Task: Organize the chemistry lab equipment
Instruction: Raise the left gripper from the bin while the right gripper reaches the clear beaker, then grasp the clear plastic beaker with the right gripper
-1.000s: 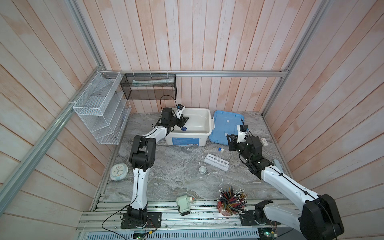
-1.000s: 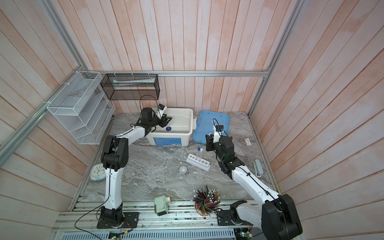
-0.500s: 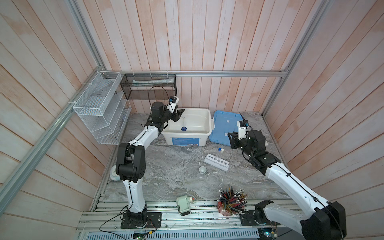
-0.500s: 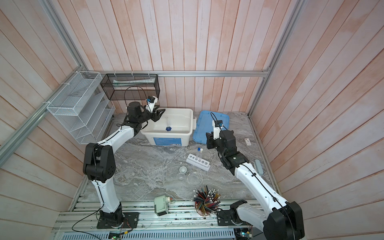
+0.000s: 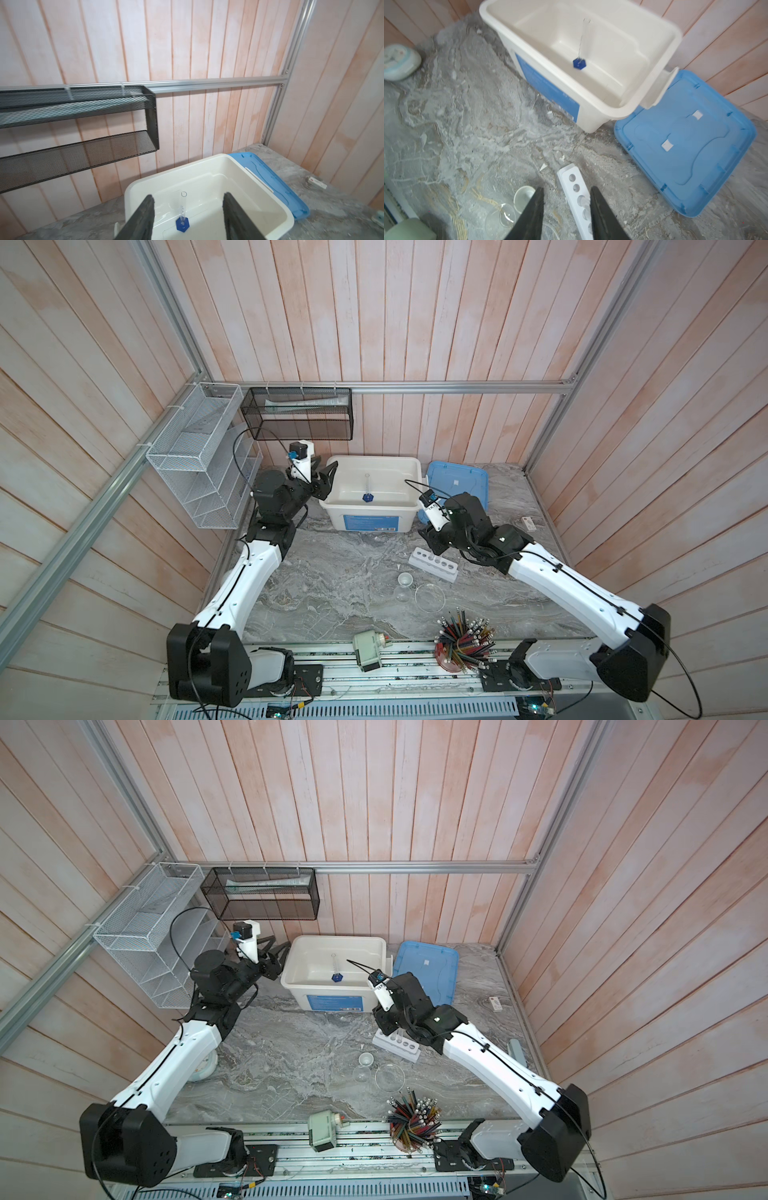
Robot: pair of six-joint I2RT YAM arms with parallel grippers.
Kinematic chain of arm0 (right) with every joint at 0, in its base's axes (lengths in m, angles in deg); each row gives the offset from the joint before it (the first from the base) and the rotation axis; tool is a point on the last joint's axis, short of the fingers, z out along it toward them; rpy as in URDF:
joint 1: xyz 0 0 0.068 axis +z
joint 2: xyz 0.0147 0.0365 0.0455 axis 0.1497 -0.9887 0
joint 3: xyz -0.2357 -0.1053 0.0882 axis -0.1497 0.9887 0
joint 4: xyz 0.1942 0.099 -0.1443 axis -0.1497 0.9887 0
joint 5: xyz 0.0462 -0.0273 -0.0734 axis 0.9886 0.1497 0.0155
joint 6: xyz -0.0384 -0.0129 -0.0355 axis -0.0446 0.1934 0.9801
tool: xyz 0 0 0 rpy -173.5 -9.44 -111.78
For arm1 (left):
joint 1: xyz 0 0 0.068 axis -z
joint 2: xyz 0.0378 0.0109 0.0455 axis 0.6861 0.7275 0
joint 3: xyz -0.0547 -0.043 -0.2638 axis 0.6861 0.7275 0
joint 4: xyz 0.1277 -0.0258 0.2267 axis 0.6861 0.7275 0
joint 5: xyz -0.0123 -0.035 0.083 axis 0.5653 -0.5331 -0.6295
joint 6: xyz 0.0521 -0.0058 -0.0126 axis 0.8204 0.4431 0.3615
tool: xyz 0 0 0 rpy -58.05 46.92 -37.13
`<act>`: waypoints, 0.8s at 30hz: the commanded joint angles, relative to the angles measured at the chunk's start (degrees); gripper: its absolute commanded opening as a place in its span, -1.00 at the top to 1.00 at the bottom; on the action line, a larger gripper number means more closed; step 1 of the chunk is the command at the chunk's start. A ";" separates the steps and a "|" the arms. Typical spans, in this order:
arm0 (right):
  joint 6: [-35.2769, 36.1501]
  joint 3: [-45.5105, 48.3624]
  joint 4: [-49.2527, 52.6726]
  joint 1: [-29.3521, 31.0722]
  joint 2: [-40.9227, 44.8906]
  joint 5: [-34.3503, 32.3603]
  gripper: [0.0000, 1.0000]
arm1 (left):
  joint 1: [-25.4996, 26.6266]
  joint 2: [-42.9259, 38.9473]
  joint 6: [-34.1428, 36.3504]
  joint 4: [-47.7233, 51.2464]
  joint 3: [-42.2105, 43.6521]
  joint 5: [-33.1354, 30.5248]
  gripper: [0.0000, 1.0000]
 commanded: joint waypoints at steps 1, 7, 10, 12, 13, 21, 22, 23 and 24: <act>1.29 -2.43 5.35 2.34 -3.43 2.10 0.24 | -0.39 -5.20 -4.44 6.36 3.42 -6.48 -0.09; 0.28 -0.26 8.56 4.50 -8.85 6.30 0.34 | -1.17 -14.50 -4.16 15.04 7.93 -9.12 -0.09; -1.69 1.98 9.18 5.79 -10.15 6.12 0.39 | -1.43 -15.94 -3.48 17.53 8.47 -9.27 -0.09; -2.93 2.86 8.61 6.83 -11.29 6.93 0.40 | -1.54 -15.97 -3.81 17.34 9.14 -9.10 -0.09; -3.46 3.02 8.61 7.19 -11.76 7.20 0.40 | -1.62 -15.70 -4.04 17.11 9.42 -8.80 -0.09; -7.76 6.68 8.81 9.77 -13.40 8.87 0.45 | -1.76 -13.69 -5.67 13.33 11.20 -5.41 -0.09; -8.29 7.23 8.65 9.86 -13.29 8.90 0.45 | -1.80 -13.50 -5.84 12.99 11.19 -5.07 -0.09; -8.69 7.65 8.74 9.94 -13.31 8.90 0.45 | -1.80 -13.15 -5.93 12.86 11.17 -4.73 -0.09; -8.97 8.17 8.62 10.03 -13.30 8.82 0.46 | -1.80 -12.89 -5.88 12.84 11.05 -4.51 -0.09</act>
